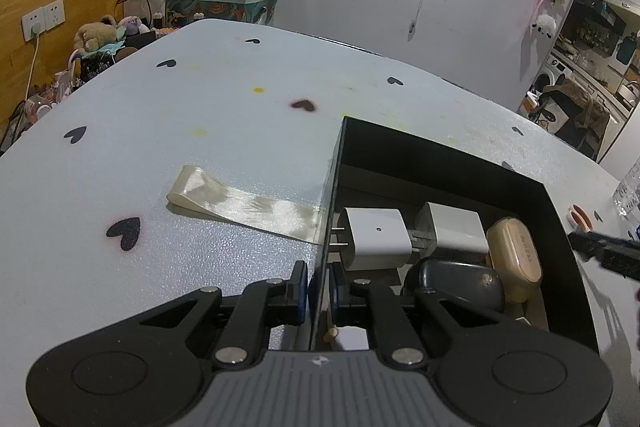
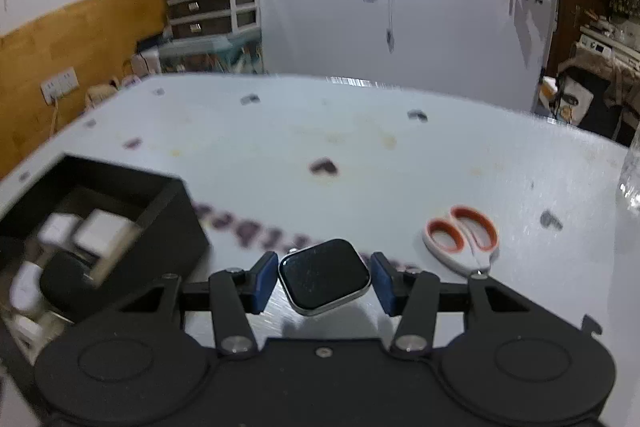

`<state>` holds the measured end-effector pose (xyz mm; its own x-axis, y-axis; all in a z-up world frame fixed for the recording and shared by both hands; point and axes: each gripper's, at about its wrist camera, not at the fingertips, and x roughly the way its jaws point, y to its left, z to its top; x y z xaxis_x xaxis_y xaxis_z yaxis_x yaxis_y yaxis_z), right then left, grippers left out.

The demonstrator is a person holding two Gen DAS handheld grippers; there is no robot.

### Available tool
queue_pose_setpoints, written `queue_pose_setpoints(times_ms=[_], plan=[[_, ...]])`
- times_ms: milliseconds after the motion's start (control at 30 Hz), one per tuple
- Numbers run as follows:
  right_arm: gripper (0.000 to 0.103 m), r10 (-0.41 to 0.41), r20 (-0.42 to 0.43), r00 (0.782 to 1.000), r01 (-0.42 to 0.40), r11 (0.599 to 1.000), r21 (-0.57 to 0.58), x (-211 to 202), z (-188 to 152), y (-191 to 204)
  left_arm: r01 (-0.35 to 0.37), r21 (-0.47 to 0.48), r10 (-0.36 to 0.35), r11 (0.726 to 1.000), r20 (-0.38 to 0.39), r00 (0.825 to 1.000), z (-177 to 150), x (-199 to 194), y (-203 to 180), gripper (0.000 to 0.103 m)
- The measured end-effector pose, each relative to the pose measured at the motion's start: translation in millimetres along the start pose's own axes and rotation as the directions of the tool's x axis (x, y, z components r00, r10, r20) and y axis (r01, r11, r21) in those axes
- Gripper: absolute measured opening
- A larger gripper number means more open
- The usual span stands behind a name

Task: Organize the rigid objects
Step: 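Carry the black smartwatch into the box and open the right tool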

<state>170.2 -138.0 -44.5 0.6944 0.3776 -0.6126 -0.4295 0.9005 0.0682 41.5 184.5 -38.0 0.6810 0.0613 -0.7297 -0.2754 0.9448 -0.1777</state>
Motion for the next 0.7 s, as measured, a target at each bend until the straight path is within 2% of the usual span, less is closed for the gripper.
queue_pose_setpoints(times_ms=[133,300,533,700], plan=[[0.051,0.04,0.029,0.999,-0.04,0.999,0.015,-25.3,13.5,18.3,-0.002,0.001,0.002,1.0,0.0,1.0,0.1,0.0,0.1,0.011],[0.051,0.148,0.022,0.989,-0.148,0.989,0.013,-44.5,20.4,52.1,0.001,0.0,-0.001,1.0,0.001,1.0,0.4,-0.1,1.0,0.011],[0.051,0.299,-0.061,0.952,-0.3,0.954,-0.005,-45.2,17.6,103.4,0.008,-0.003,-0.008,1.0,0.003,1.0,0.1,-0.1,2.5,0.011],[0.051,0.376,-0.136,0.916,-0.37,0.926,0.067,-30.2,12.5,127.2,0.016,-0.006,-0.016,1.0,0.006,1.0,-0.5,0.2,4.6,0.011]])
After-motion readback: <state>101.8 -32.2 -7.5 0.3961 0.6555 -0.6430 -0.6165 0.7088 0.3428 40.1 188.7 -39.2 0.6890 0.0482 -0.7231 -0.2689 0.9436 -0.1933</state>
